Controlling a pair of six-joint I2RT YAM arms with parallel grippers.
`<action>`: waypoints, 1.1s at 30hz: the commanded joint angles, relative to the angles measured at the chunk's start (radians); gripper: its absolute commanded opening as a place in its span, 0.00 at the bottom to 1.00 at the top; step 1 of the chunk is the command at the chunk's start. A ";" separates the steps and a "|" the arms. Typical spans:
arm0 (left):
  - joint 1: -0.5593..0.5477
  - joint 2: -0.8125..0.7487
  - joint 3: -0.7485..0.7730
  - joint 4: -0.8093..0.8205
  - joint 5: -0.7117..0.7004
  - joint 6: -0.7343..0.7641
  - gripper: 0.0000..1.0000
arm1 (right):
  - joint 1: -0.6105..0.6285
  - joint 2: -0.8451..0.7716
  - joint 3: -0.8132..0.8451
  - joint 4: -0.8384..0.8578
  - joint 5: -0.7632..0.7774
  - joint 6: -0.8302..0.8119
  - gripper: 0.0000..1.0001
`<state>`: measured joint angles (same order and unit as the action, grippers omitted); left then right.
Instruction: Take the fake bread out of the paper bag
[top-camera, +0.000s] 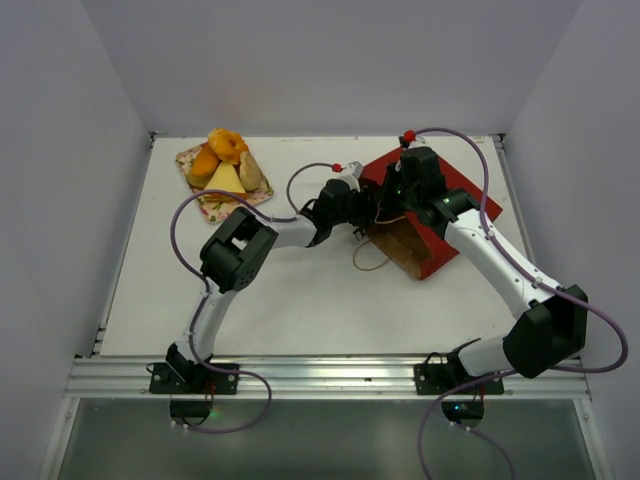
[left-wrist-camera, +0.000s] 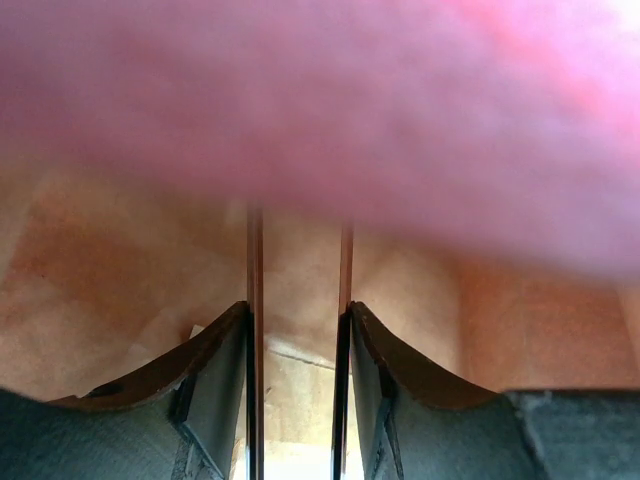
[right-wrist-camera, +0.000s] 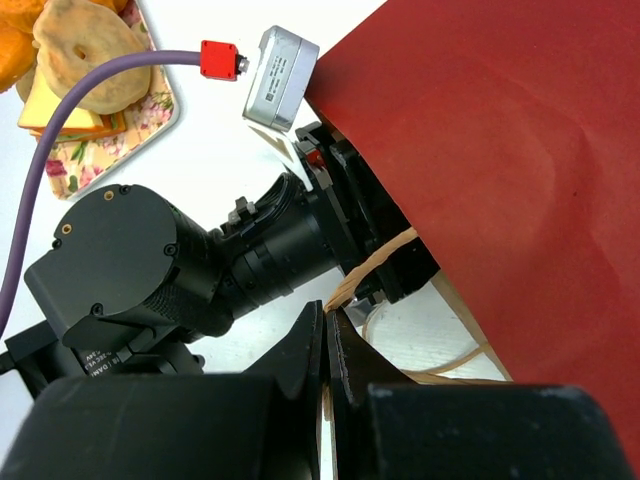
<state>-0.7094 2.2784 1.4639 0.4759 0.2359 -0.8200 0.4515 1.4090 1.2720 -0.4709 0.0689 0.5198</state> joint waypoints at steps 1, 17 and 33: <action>-0.009 0.010 0.050 0.030 0.028 -0.010 0.46 | 0.004 -0.028 0.032 0.023 0.011 -0.001 0.00; -0.012 -0.192 -0.220 0.119 -0.004 -0.050 0.46 | 0.006 -0.018 0.053 0.011 0.031 -0.010 0.00; -0.074 -0.280 -0.350 0.197 -0.047 -0.073 0.45 | 0.004 0.031 0.102 0.008 0.039 -0.017 0.00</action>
<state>-0.7567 2.0377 1.1145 0.5903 0.2050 -0.8799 0.4515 1.4338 1.3205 -0.4793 0.0895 0.5137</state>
